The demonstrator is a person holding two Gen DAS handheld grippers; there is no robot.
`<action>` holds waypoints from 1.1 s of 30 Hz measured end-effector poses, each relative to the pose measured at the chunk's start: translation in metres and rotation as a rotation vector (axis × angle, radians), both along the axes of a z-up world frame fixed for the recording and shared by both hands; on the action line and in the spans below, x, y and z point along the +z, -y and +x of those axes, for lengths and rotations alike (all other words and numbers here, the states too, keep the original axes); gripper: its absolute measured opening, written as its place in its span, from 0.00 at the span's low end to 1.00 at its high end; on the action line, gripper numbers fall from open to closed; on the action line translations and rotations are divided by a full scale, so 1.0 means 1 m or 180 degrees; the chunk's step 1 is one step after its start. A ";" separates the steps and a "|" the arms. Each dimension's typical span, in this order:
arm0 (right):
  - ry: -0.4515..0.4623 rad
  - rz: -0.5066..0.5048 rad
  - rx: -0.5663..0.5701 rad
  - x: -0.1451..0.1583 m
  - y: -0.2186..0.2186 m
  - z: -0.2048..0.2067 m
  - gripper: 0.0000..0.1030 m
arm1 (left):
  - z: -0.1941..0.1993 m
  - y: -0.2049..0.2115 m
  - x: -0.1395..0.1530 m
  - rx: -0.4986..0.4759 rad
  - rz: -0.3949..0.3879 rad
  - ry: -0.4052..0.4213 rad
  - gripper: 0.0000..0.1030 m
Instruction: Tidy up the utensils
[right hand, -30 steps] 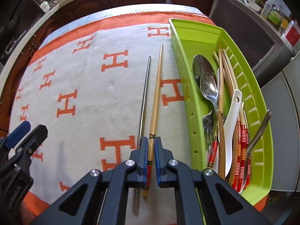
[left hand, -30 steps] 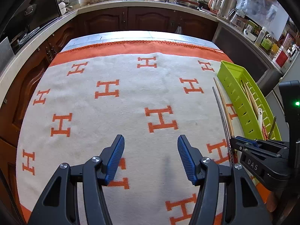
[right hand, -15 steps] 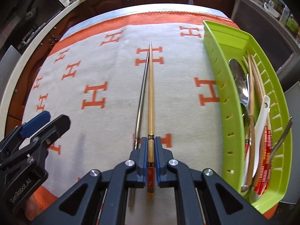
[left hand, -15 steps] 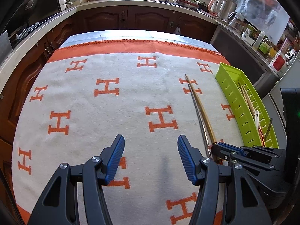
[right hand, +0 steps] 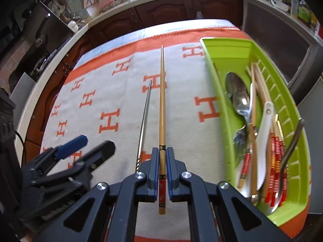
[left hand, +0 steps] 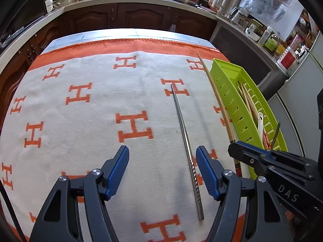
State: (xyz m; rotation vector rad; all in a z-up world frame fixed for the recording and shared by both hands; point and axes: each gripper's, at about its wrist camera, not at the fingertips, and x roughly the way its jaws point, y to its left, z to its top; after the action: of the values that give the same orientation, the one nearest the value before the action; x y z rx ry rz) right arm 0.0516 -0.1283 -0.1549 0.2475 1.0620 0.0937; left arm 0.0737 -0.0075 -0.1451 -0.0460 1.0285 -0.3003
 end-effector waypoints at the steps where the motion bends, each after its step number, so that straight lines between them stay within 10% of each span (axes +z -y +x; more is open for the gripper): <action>1: 0.0041 0.0018 -0.0025 0.004 0.005 -0.002 0.06 | -0.001 0.005 -0.001 -0.0013 0.0059 0.0031 0.65; 5: 0.0119 0.0066 -0.0107 0.010 0.022 -0.007 0.06 | -0.004 0.028 -0.006 -0.0121 0.0313 0.0138 0.59; 14: 0.0199 0.0208 -0.0210 0.011 0.048 -0.019 0.06 | -0.004 0.047 -0.021 -0.0091 0.0532 0.0039 0.02; 29: 0.0403 0.0471 -0.0424 0.020 0.101 -0.041 0.06 | 0.008 0.039 0.018 0.0084 0.0162 0.0045 0.00; 33: 0.0441 0.0506 -0.0405 0.022 0.107 -0.046 0.06 | 0.020 0.037 -0.002 0.0226 0.0183 -0.0157 0.29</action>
State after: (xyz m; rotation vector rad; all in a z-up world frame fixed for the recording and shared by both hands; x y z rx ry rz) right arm 0.0059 -0.2351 -0.1332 0.4454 0.8997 0.0797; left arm 0.0936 -0.0448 -0.1467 -0.0381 1.0816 -0.2057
